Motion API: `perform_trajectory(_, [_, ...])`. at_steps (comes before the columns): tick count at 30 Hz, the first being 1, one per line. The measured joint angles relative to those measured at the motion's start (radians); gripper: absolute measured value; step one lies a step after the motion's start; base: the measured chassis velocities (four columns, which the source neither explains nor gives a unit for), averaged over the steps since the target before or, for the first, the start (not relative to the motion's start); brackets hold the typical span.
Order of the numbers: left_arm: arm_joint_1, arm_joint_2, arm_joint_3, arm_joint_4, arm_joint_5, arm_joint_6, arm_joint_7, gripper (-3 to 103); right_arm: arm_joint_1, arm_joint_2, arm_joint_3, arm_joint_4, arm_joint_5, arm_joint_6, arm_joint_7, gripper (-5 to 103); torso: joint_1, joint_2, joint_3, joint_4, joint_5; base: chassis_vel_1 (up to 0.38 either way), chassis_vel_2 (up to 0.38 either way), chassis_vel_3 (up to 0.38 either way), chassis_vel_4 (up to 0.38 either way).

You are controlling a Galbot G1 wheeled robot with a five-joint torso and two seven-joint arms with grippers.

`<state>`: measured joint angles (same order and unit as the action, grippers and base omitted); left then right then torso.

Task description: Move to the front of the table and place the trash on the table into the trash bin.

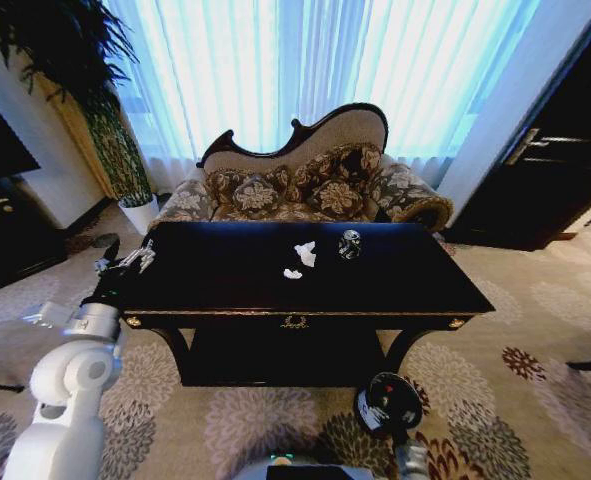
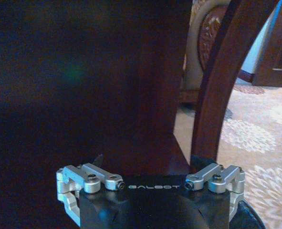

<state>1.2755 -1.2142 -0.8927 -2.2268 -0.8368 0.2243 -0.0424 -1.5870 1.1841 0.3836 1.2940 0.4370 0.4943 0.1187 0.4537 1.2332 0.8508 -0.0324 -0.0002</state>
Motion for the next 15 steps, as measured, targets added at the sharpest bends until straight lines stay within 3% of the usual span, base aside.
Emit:
perform_trajectory(4, [0.008, -0.011, 0.001, -0.018, 0.010, 0.000, -0.001, 100, -0.137, -0.044, 0.002, 0.179, 0.051, -0.038, 0.005, 100, 0.000, 0.000, 0.000, -0.0002, 0.0000, 0.000, 0.000, 0.000, 0.000])
perform_trajectory(15, [0.025, -0.016, -0.008, -0.044, 0.016, 0.001, -0.002, 100, -0.358, -0.111, 0.041, 0.537, 0.002, -0.023, 0.053, 100, 0.000, 0.000, 0.000, 0.0000, -0.0001, 0.000, 0.000, 0.000, 0.000])
